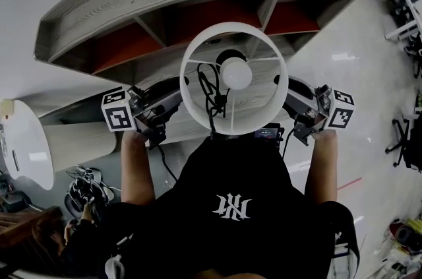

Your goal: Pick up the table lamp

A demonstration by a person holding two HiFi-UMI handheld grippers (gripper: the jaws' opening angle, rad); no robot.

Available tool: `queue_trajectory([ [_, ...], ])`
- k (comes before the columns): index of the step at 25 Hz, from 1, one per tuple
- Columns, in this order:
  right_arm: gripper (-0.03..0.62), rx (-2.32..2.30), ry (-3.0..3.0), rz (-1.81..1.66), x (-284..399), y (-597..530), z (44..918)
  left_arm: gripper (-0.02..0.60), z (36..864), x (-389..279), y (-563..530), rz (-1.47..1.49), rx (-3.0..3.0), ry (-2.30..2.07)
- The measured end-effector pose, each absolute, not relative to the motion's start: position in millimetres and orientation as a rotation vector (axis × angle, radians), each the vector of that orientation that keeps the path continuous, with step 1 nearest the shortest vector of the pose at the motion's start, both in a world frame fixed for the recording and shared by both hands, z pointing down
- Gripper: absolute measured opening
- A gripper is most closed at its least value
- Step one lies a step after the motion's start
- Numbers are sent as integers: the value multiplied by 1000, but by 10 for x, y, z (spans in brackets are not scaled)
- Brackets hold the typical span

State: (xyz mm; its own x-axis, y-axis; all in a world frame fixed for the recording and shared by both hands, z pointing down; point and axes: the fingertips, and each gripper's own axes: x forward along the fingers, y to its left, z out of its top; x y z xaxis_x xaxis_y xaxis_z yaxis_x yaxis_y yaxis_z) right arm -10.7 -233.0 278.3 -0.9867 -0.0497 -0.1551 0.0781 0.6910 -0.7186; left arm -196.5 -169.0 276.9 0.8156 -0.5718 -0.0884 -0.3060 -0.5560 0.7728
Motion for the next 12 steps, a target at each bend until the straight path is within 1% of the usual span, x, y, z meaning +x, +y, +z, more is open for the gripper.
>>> queue_trajectory([
  [12, 167, -36, 2747, -1171, -83, -2351, 2787, 175, 2844, -1951, -1754, -415, 2182, -594],
])
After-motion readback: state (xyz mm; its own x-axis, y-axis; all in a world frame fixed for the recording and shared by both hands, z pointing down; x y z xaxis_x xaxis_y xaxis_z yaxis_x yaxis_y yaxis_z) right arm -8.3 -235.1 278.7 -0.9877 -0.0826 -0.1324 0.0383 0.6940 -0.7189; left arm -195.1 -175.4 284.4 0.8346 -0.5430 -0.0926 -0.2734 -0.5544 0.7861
